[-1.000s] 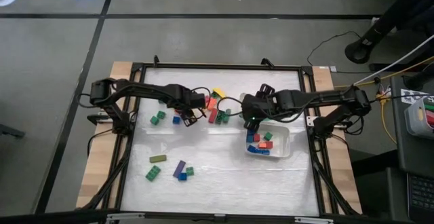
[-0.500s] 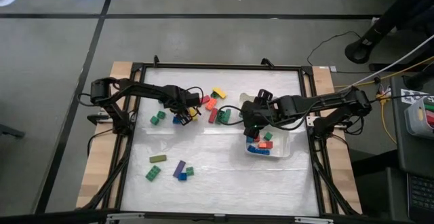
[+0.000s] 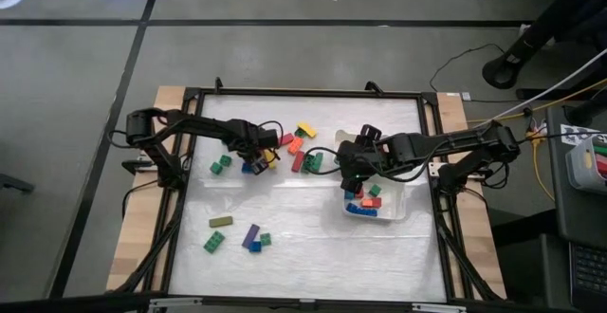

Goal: Sort blocks by size
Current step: Put the orange rectangle game piece into the top white bin

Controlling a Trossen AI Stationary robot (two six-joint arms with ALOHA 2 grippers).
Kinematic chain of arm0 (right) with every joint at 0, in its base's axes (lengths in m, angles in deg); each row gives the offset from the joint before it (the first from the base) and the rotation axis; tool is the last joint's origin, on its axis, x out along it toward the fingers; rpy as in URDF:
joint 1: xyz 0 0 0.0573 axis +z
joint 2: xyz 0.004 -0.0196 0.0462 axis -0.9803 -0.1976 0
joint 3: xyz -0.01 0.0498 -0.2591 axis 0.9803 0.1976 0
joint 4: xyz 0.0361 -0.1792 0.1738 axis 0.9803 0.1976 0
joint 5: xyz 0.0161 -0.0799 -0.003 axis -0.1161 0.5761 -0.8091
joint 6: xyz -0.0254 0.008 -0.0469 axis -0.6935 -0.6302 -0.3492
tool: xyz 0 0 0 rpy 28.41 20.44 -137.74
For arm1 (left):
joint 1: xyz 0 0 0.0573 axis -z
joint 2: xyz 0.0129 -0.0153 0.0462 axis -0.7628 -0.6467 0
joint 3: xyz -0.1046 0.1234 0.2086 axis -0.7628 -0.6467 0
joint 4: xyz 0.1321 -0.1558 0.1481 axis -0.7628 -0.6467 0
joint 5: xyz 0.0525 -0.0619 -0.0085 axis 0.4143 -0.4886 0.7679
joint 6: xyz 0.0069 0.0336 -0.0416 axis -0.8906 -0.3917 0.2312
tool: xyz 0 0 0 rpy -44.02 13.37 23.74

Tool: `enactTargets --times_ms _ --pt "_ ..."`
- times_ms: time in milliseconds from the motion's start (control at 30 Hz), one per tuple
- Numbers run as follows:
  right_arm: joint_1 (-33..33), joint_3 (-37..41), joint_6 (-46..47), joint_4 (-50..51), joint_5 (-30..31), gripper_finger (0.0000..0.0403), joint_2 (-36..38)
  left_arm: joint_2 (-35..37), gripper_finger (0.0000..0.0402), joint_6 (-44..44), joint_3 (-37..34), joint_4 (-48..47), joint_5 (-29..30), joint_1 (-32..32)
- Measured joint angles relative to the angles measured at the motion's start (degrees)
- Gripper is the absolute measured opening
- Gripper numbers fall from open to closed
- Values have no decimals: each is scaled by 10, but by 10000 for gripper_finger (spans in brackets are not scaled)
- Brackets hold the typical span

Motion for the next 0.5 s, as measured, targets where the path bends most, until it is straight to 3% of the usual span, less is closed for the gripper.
enactTargets --times_ms 67,300,500 --pt "0 0 0 0 0 255 0 1 75 0 0 8 -1 0" --pt "0 0 -12 0 0 255 0 0 75 0 15 8 -7 5" --pt "0 0 -17 3 0 255 0 -1 75 -13 69 16 -25 22"
